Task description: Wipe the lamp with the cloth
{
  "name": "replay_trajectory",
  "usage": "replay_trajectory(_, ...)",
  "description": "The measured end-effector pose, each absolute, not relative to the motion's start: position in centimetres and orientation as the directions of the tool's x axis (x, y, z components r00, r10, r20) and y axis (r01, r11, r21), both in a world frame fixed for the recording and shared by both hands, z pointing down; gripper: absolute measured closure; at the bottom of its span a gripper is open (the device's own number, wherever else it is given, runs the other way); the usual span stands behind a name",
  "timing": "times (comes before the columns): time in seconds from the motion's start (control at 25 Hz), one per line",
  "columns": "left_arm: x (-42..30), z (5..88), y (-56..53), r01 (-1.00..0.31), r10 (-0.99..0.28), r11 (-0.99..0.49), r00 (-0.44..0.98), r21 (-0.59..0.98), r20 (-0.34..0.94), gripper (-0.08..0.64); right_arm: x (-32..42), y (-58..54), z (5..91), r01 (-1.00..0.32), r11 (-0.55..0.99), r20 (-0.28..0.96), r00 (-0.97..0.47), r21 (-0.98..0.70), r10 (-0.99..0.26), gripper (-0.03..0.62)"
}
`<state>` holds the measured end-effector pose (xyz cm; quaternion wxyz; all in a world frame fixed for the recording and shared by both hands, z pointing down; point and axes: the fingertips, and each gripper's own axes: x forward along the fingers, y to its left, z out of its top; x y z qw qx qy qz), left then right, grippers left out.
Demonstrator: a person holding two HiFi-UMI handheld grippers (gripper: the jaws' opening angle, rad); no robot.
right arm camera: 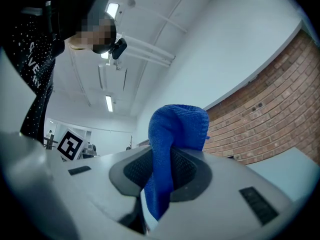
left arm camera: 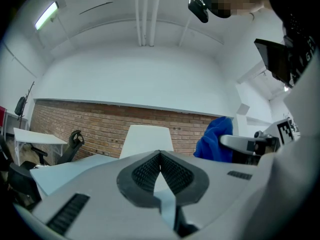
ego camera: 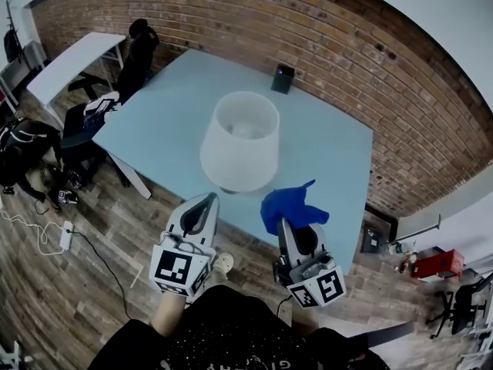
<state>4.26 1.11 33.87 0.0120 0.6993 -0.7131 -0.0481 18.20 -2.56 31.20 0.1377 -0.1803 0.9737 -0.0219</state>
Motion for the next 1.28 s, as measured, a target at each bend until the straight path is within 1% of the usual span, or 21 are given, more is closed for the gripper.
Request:
replay_trajectory(0.24,-1.0,32.1,-2.8,-0.999,-0.997,0.025,-0.028,0.04,-0.069,0.551,14.8,-7.1,29.2,-0.342,0.938,-0.287,-0.895,-0.045,-0.34,0.518)
replay_trajectory(0.52,-6.7,29.4,-7.3,-0.997,-0.989,0.073,-0.076,0.033,-0.126,0.551,12.3,-11.8,24.1,-0.31,0.95,-0.393,-0.872,-0.021,-0.293,0.518)
replay_trajectory(0.6,-7.5,29.3,-8.2,-0.996,-0.988,0.084,-0.086,0.022,-0.129,0.551,11.7,-12.8,23.3,-0.326,0.945,-0.405,-0.864,-0.005,-0.3,0.518)
replay_trajectory(0.76,-8.6,30.3,-9.0,-0.994,-0.989,0.104,-0.106,0.023,-0.105,0.551,10.4,-14.1,24.6,-0.373,0.928,-0.361,-0.867,0.012,-0.344,0.518)
replay_trajectory(0.88,-8.9,31.2,-9.3,-0.994,-0.99,0.108,-0.111,0.035,-0.088,0.551,10.1,-14.9,26.3,-0.375,0.926,-0.342,-0.866,-0.038,-0.365,0.518)
replay_trajectory(1.08,-8.9,32.5,-9.4,-0.992,-0.992,0.112,-0.114,0.05,-0.054,0.551,10.4,-16.1,28.6,-0.435,0.897,-0.307,-0.846,-0.074,-0.436,0.518)
replay_trajectory(1.28,-9.2,34.0,-9.1,-0.99,-0.991,0.129,-0.13,0.064,-0.016,0.551,10.7,-16.8,31.3,-0.467,0.875,-0.262,-0.835,-0.129,-0.484,0.518)
